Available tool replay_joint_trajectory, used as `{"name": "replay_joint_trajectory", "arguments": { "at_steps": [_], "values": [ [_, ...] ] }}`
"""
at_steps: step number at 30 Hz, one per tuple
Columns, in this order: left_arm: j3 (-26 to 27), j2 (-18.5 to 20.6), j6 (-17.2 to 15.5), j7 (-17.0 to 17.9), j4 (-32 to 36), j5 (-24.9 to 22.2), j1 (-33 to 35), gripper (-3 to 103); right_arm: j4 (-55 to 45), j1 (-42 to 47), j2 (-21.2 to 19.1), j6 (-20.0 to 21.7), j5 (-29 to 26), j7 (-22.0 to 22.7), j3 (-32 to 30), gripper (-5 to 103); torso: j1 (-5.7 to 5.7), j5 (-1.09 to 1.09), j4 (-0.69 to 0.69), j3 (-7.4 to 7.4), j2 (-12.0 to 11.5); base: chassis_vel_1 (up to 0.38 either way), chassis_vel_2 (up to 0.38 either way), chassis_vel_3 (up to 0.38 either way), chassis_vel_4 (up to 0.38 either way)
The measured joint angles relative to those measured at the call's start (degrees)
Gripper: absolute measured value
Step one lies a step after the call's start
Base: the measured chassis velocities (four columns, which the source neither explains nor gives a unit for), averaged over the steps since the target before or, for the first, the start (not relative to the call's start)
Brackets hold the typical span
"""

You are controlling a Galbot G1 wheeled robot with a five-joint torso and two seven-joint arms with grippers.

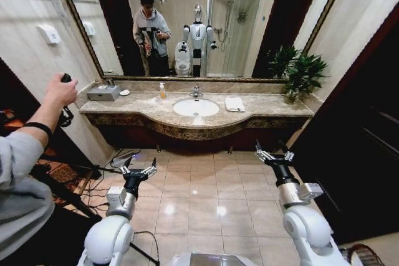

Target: Pick up the towel from the sink counter and wipe the mirror surface.

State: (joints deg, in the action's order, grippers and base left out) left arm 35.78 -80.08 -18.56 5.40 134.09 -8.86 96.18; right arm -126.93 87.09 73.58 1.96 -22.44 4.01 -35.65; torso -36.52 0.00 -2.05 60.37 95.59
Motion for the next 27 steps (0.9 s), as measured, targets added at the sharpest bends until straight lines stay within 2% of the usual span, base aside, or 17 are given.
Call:
{"name": "replay_joint_trajectory", "arguments": {
  "at_steps": [9,18,27],
  "values": [
    [0.0,0.0,0.0,0.0,0.0,0.0,0.0,100,0.44,-0.3,-3.05,0.93,-0.94,-0.05,-1.18,100,0.0,0.01,0.0,0.0,0.0,0.0,0.0,0.0,0.0],
    [0.0,0.0,0.0,0.0,0.0,0.0,0.0,100,-1.1,1.53,-1.91,1.29,-0.83,0.03,-1.29,100,0.0,0.0,0.01,0.0,0.0,0.0,0.0,0.0,0.0],
    [0.0,0.0,0.0,0.0,0.0,0.0,0.0,100,-1.02,0.01,-2.47,1.65,-1.33,0.0,-0.15,100,0.0,0.0,-0.01,0.0,0.0,0.0,0.0,0.0,0.0]
  ]
}}
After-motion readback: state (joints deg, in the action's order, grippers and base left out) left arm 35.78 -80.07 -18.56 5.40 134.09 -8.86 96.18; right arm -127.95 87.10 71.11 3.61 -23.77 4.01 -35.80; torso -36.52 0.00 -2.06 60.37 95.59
